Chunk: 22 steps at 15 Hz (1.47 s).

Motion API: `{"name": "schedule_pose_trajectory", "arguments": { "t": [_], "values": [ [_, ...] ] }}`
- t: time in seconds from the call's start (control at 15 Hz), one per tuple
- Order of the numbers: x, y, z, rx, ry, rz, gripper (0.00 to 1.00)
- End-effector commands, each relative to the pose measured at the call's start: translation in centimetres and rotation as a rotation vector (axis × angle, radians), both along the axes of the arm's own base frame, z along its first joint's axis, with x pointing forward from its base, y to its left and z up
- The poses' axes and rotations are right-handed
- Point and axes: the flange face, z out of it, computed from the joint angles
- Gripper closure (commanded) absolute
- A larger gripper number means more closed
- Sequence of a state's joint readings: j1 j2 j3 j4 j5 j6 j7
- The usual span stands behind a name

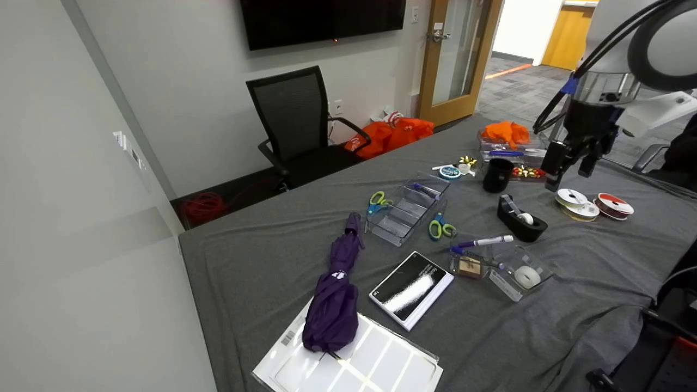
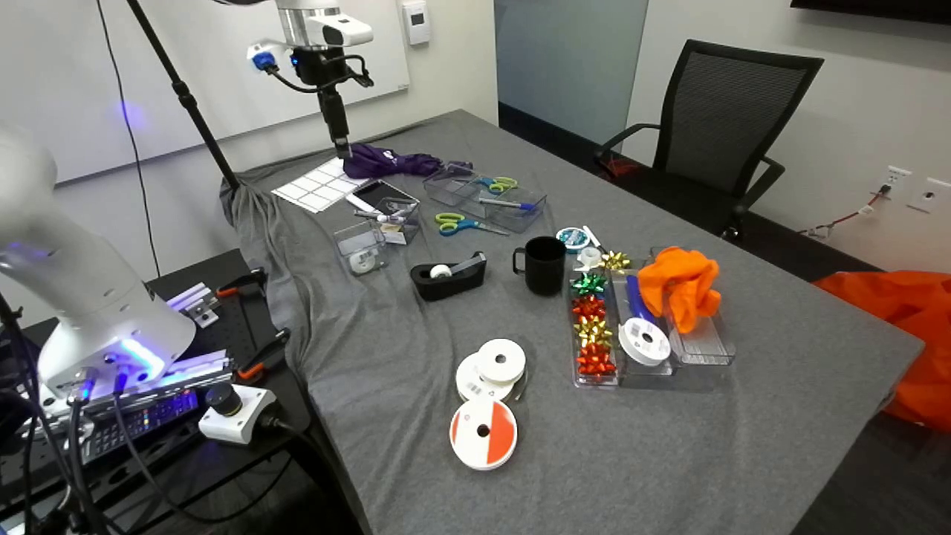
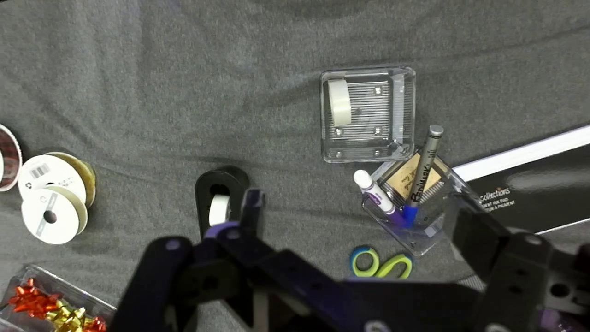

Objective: Move the marker from the middle tray to the furthest tray

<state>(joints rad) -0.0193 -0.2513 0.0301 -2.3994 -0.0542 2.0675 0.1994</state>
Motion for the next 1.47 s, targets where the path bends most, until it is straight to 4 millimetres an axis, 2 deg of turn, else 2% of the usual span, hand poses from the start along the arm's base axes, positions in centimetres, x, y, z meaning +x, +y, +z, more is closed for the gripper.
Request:
{"name": "schedule_pose_trajectory", "arguments": {
  "t": [0.0,0.13,0.4,0.67,0.73,0.8,0.93,1.13,1.4],
  "values": [
    [1.7,1.1,-2.3,-0.091,0.049,0.112,0.00],
    [2.7,1.9,-3.6,-0.136,0.103,0.210,0.00],
    [5.5,3.9,-6.4,-0.116,0.096,0.347,0.00],
    [7.4,4.2,-8.8,-0.089,0.070,0.435,0.00],
    [7.7,3.9,-9.1,-0.138,0.094,0.427,0.00],
    [6.6,4.3,-8.4,-0.107,0.083,0.406,0.00],
    [7.1,4.0,-9.1,-0.122,0.094,0.416,0.00],
    [7.4,4.0,-9.1,-0.124,0.093,0.417,0.00],
    [7.9,3.1,-11.0,-0.065,0.081,0.454,0.00]
  ]
}}
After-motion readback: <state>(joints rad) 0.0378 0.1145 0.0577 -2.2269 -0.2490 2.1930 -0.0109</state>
